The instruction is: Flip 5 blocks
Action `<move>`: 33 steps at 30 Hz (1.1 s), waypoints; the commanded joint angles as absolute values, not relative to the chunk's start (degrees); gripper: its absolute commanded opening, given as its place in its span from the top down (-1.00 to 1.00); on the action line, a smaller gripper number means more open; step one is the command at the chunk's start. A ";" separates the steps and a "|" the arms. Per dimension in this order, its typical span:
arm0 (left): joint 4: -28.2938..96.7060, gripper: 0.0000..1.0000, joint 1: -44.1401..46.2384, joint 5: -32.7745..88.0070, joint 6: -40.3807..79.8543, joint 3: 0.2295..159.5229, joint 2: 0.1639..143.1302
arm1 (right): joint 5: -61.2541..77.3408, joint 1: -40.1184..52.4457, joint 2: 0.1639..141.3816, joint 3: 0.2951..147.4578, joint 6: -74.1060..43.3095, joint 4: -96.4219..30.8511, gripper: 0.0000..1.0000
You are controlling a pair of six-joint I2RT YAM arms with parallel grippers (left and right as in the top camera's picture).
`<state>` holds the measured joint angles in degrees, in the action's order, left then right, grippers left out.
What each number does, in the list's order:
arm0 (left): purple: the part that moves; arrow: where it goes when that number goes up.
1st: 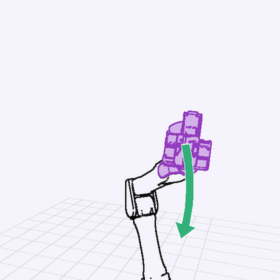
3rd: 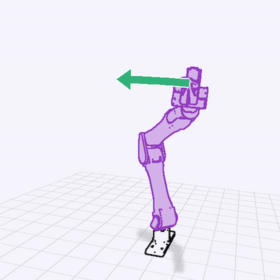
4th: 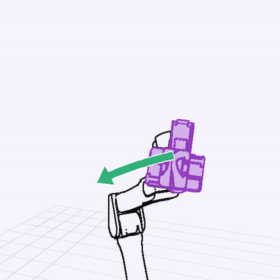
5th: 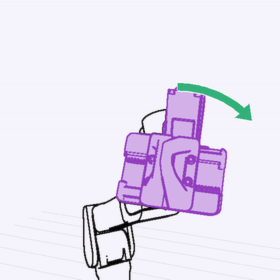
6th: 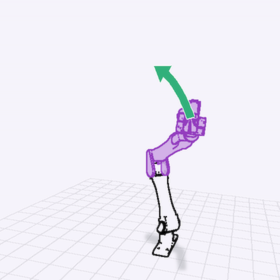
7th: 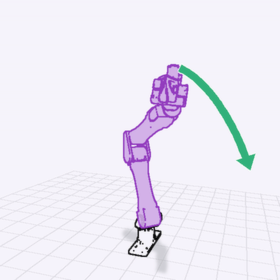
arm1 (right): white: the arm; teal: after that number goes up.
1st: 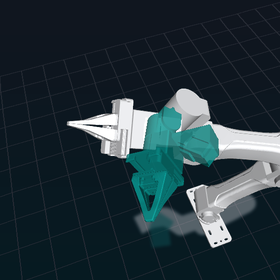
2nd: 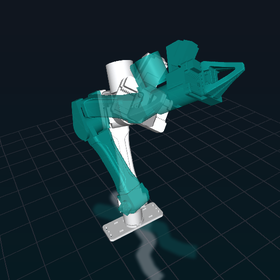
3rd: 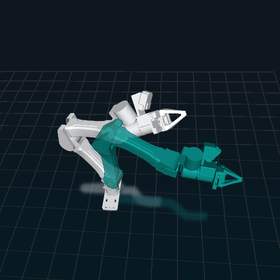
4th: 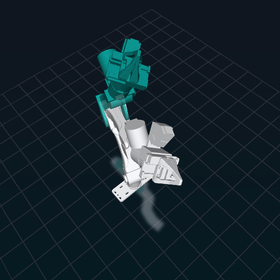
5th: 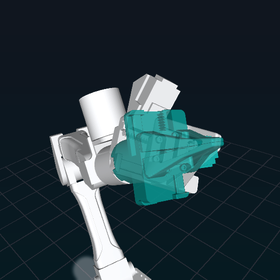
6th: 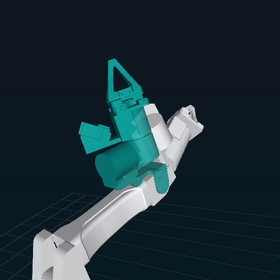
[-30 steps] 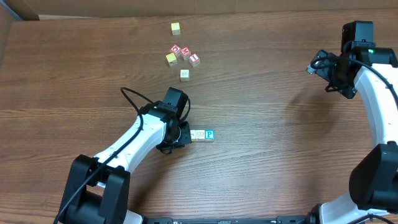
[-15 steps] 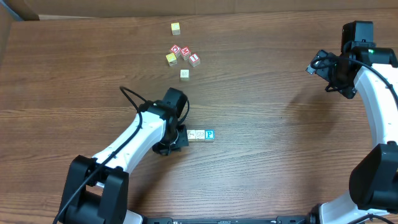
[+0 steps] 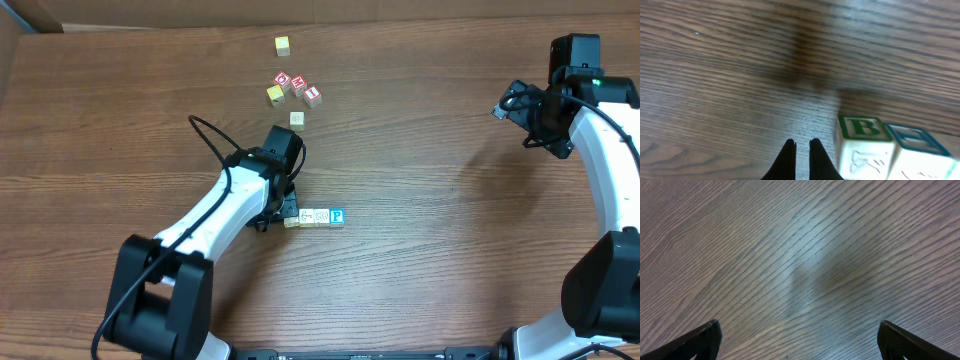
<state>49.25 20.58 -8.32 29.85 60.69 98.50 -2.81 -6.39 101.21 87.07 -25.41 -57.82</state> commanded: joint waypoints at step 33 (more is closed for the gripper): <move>44.29 0.92 20.43 -4.49 25.65 60.90 100.82 | -2.85 -6.46 100.36 87.81 -25.06 -57.54 -1.00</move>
<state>44.47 20.58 -4.97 26.79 60.69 100.64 -2.81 -6.39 101.21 87.07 -25.41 -57.84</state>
